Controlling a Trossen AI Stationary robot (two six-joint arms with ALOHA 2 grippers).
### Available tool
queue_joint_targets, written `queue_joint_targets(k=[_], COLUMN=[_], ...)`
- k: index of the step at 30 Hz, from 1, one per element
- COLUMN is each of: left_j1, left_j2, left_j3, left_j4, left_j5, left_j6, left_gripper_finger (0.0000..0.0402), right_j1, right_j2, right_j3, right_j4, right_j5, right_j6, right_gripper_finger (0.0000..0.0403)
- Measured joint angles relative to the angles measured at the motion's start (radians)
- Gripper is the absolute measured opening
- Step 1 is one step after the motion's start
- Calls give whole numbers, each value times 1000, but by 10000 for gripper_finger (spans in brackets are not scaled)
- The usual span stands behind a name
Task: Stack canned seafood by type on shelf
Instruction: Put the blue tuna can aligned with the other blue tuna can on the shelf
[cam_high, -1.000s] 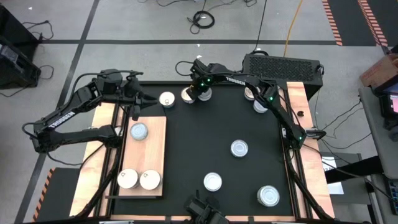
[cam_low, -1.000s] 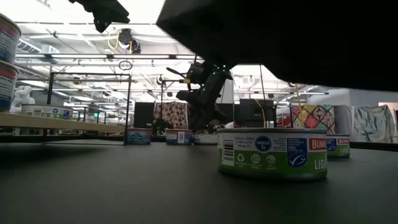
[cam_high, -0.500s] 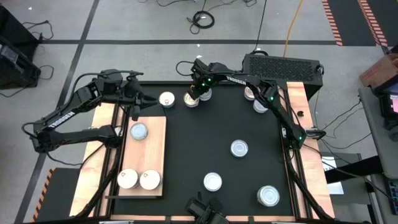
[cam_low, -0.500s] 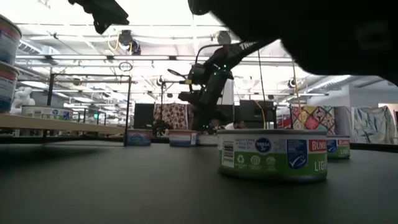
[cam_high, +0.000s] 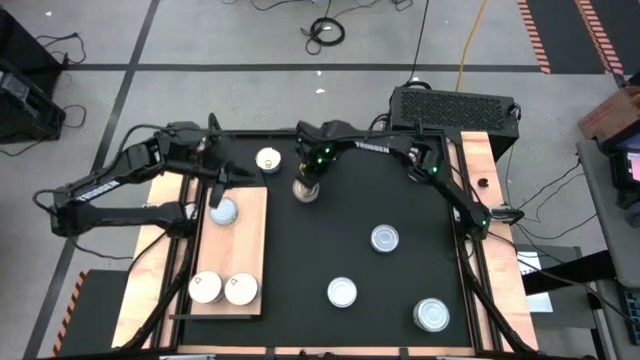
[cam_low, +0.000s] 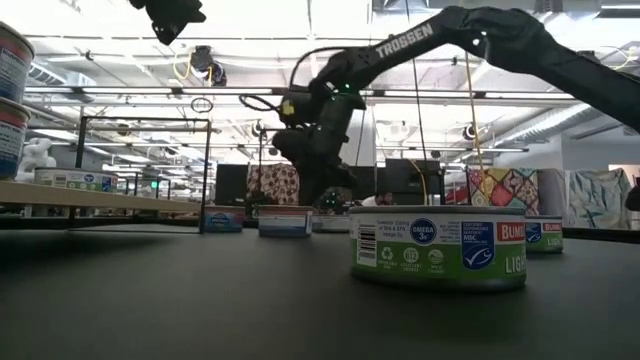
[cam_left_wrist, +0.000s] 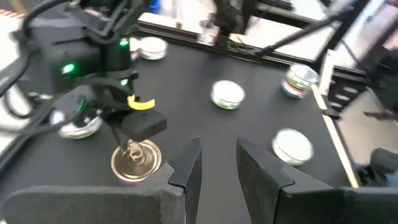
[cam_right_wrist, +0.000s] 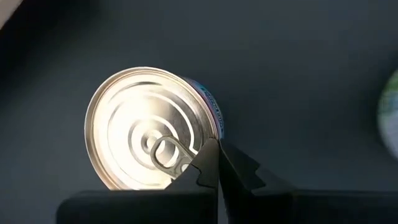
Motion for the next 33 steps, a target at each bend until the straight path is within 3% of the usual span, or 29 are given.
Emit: queue_joint_targets(k=[4, 10, 15, 21, 27, 33], left_j1=[-112, -344, -552, -738, -778, -756], left_j2=[0, 11, 101, 338, 566, 702], left_j3=[-37, -197, -302, -321, -321, -321], left_j4=[9, 219, 391, 519, 625, 689], left_j5=[0, -15, -215, -508, -654, -906], left_j6=[24, 29, 95, 233, 334, 350], left_gripper_finger=[100, 100, 100, 100, 100, 100], right_j1=[59, 120, 157, 168, 162, 161], right_j2=[-1, -1, -2, -2, -2, -2], right_j3=[0, 0, 0, -1, -1, -1], right_j4=[-18, -72, -90, -84, -72, -71], right_j5=[2, -1, 32, 38, 40, 42], right_j6=[-8, -26, -37, -59, -64, -72], right_gripper_finger=[0, 0, 0, 0, 0, 0])
